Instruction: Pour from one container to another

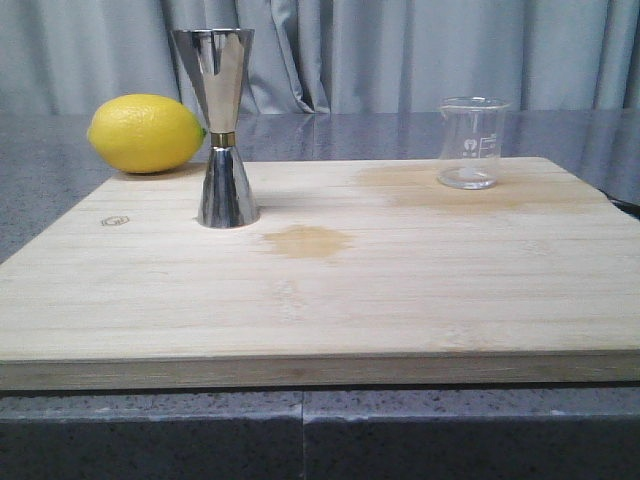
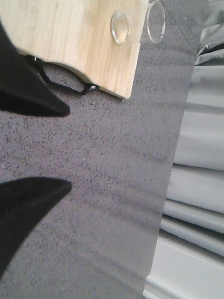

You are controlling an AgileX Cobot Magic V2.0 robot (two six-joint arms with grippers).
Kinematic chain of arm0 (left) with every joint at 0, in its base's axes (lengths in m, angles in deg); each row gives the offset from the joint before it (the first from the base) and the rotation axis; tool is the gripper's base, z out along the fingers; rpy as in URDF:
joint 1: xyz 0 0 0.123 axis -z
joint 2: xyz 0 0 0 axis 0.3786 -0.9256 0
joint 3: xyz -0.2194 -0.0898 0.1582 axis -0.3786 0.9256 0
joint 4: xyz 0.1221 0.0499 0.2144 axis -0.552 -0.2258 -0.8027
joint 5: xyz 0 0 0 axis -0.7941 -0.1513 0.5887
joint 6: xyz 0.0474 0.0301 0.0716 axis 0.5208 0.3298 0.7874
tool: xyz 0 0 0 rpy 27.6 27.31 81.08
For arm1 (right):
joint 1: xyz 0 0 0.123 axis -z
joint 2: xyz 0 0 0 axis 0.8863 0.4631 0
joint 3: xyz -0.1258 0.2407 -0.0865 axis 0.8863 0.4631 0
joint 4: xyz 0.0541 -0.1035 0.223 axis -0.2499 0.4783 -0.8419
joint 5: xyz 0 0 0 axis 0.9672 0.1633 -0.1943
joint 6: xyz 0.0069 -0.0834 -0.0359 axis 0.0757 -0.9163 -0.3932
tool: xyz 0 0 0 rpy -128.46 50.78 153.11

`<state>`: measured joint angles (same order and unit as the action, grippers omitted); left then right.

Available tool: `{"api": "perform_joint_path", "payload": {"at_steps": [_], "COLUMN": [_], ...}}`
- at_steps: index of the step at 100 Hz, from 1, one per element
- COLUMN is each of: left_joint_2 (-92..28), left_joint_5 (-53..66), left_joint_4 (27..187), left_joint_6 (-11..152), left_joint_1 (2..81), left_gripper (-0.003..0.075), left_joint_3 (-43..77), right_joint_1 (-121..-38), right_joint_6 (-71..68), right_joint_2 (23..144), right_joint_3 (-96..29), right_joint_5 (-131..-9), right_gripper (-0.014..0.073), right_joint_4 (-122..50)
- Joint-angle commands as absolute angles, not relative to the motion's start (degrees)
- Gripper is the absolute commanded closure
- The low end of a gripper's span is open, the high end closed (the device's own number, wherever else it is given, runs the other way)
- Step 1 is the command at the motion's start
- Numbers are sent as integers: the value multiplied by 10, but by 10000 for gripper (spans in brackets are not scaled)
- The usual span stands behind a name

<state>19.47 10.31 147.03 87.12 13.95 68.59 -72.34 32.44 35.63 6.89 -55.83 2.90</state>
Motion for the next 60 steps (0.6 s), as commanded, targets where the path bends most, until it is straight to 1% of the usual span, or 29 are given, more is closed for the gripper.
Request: {"api": "perform_joint_path", "payload": {"at_steps": [1,2,3,6,11,18,60], "left_joint_2": [190,190,190,190,190,190,190], "left_joint_5": [89,89,89,89,89,89,91], "left_joint_4": [1493,1493,1493,1493,1494,1495,1499], "left_joint_6": [866,866,866,866,866,866,866], "left_joint_1": [148,148,148,148,148,148,148], "left_gripper": [640,650,654,671,702,740,739], "left_joint_3": [671,671,671,671,671,671,671], "right_joint_1": [-722,-722,-722,-722,-722,-722,-722], "right_joint_6": [325,325,325,325,325,325,325], "right_joint_2": [361,361,361,361,361,361,361], "right_joint_3": [57,57,57,57,57,57,57], "right_joint_5": [-623,-625,-627,-631,-639,-641,-641], "right_gripper": [520,554,554,607,668,666,665], "right_joint_4": [35,35,35,35,35,35,35]}}
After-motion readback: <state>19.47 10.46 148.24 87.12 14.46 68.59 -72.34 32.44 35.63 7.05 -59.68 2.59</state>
